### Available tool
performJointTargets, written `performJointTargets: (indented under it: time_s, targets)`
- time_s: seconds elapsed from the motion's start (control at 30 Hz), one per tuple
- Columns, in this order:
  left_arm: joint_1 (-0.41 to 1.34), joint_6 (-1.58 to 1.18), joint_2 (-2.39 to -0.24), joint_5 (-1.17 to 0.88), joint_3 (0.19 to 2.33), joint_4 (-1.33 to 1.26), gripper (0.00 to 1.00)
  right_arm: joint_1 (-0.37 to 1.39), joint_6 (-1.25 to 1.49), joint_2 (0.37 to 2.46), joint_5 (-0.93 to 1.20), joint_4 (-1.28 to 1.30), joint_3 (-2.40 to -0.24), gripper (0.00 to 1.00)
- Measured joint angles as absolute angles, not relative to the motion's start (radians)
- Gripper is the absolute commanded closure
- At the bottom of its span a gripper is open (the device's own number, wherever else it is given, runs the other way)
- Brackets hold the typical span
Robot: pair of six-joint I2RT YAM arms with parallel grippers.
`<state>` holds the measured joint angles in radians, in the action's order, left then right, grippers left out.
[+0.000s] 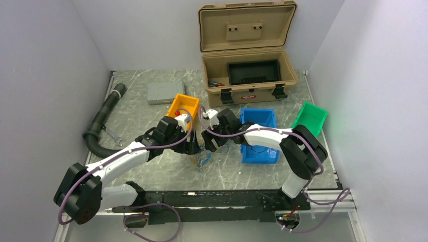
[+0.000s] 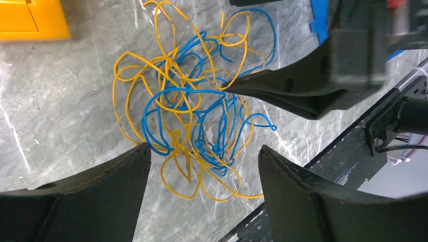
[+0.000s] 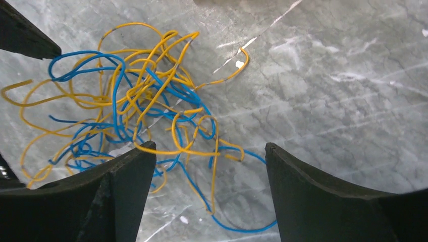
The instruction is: Untangle the cables
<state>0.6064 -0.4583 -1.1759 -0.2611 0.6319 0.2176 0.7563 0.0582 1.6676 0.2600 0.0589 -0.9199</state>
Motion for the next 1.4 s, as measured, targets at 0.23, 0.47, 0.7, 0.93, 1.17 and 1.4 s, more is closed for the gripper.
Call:
performJointTargets:
  time_s: [0.23,0.47,0.7,0.93,1.17,1.4]
  targets:
    - [0.575,-0.465,-1.176,-0.309,0.623,0.191,0.20,0.763,-0.023,1.760,0.296,-0.021,-0.947,0.91]
    - [0.572,-0.450,-1.136,-0.310,0.623,0.229,0.19,0.788,0.010,1.686,0.286,-0.121,-0.897,1.00]
    - [0.572,-0.402,-0.952,-0.303,0.675,0.287,0.18,0.788,0.050,1.410,0.262,-0.092,-0.894,1.00]
    - [0.572,-0.307,-0.837,-0.299,0.820,0.339,0.14,0.788,0.100,1.217,0.241,0.012,-0.971,1.00]
    - [0.571,-0.202,-0.808,-0.360,0.938,0.294,0.15,0.788,0.168,1.141,0.238,0.089,-1.011,1.00]
    - [0.573,-0.187,-0.880,-0.493,0.937,0.189,0.18,0.788,0.225,1.126,0.265,0.133,-1.030,1.00]
